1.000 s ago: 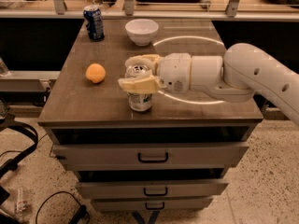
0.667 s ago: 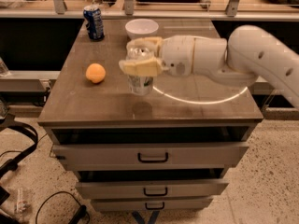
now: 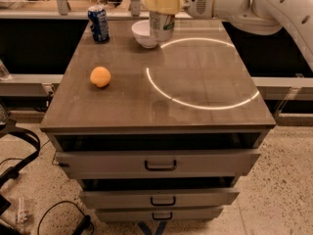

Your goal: Place 7up can into white bowl

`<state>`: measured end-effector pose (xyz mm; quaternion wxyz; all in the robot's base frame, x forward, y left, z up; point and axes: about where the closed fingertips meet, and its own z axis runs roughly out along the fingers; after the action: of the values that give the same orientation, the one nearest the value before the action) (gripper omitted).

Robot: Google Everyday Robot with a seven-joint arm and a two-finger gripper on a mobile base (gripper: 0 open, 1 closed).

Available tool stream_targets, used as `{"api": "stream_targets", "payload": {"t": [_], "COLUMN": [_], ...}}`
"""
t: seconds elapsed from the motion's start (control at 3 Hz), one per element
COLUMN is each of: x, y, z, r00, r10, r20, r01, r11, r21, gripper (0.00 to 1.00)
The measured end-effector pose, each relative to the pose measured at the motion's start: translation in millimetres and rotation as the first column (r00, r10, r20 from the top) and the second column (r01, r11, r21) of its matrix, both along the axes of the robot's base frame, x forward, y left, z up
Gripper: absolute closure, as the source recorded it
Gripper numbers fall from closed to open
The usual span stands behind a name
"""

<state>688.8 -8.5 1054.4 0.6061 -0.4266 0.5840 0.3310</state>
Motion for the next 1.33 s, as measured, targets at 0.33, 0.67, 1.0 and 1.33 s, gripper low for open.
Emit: {"api": "stream_targets", "payload": {"t": [0.33, 0.67, 1.0, 1.33], "x": [65.0, 131.6, 188.4, 210.5], "y": [-12.4, -14.7, -3.5, 7.9], "z": [19.0, 24.9, 13.5, 1.4], "r00": [0.9943, 0.9749, 0.9425, 0.9303], "r10": [-0.106, -0.223, -0.334, -0.367], "r20": [0.001, 0.006, 0.009, 0.005], "r01": [0.106, 0.222, 0.332, 0.366], "r11": [0.994, 0.972, 0.939, 0.928], "r21": [0.040, 0.078, 0.089, 0.072], "gripper": [1.00, 1.00, 1.00, 1.00]}}
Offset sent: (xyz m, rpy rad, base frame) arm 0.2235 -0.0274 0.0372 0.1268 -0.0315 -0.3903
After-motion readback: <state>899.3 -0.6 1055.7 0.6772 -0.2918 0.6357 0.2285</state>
